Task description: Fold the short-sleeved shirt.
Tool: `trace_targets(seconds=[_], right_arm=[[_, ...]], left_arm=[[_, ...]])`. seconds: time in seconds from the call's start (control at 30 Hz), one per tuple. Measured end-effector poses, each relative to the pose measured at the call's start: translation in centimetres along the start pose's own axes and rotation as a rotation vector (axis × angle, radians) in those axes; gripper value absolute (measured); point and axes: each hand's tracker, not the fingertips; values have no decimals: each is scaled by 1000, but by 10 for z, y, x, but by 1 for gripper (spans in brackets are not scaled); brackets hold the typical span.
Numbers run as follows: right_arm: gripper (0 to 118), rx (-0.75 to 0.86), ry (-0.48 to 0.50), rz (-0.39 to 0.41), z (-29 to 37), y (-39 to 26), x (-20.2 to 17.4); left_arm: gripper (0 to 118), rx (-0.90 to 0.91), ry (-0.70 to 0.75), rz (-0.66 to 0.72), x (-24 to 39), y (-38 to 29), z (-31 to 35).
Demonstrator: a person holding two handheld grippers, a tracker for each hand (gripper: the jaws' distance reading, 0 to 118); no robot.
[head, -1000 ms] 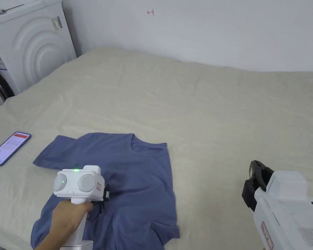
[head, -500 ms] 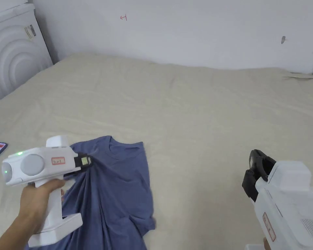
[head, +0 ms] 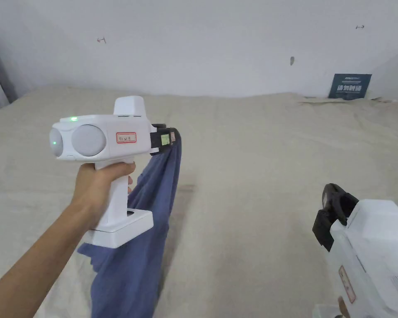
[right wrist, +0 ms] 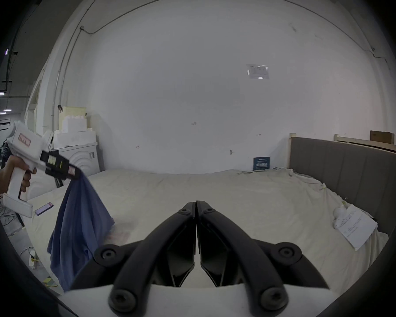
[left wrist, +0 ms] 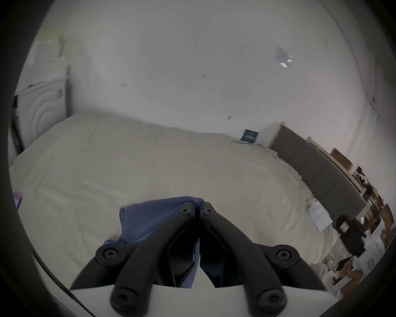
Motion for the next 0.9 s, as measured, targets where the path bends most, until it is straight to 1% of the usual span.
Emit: trace_targets(seconds=[0.17, 0.27, 0.33, 0.37, 0.47, 0.53, 0.67, 0.8, 0.9], right_arm=[[0, 23, -81, 7, 16, 9, 30], [0, 28, -126, 11, 23, 12, 45], [0, 28, -154, 10, 26, 10, 57], [0, 29, -165, 9, 27, 10, 61], [0, 23, -194, 4, 30, 6, 73], [0, 19, -206, 1, 31, 3, 78], [0, 5, -216, -6, 32, 0, 80], [0, -6, -215, -11, 34, -2, 76], [0, -14, -211, -16, 34, -4, 73]], left_arm=[[0, -7, -160, -43, 60, 11, -31], [0, -26, -207, -93, 90, 7, -45], [0, -60, -284, -80, 104, -1, -53], [0, -67, -291, -95, 110, -5, -57], [0, -126, -292, -141, 122, -24, -73], [0, -185, -301, -133, 122, -40, -85], [0, -281, -274, -131, 115, -79, -112], [0, -407, -222, -102, 103, -114, -139], [0, -509, -158, -105, 92, -147, -157]])
